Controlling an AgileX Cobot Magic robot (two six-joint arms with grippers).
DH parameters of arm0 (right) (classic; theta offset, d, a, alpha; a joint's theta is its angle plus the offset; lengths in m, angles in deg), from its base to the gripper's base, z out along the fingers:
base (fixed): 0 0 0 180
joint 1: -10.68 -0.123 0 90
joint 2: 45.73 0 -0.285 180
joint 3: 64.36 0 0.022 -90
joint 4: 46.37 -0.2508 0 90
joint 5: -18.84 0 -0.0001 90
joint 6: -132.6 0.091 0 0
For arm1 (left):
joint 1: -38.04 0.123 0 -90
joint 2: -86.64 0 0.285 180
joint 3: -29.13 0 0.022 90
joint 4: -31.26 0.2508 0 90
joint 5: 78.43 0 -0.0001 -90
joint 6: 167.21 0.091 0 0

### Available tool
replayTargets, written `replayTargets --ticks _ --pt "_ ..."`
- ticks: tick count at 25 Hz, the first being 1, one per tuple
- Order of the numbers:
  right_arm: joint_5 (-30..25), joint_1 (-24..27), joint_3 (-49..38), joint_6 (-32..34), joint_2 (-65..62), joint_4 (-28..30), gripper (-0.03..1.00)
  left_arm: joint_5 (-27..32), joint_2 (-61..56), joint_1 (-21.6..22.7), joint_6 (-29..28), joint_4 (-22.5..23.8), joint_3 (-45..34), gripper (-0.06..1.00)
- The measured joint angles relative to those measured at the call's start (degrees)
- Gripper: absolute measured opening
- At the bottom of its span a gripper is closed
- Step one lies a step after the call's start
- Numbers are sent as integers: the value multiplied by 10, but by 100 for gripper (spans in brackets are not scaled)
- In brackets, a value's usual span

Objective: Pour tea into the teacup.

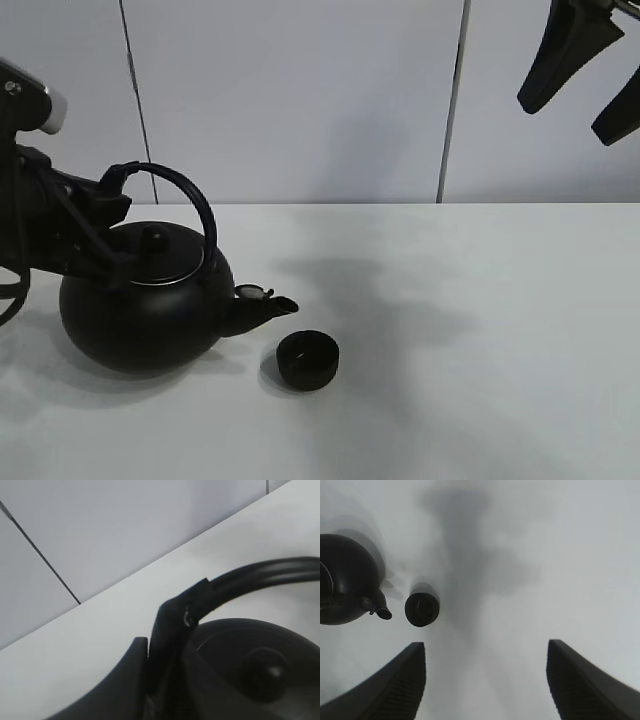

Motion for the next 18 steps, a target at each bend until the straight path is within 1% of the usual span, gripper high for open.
replayTargets --ticks 3,7,10,12,14,18 --pt "0 0 0 0 0 0 47 10 0 0 -26 0 4 11" --pt "1 0 0 0 0 0 47 44 0 0 -61 1 25 11" --pt "1 0 0 0 0 0 47 46 0 0 -73 1 32 11" --pt "1 0 0 0 0 0 47 46 0 0 -70 1 33 11" --pt "1 0 0 0 0 0 47 46 0 0 -54 2 34 11" --pt "9 0 0 0 0 0 47 46 0 0 -7 2 34 11"
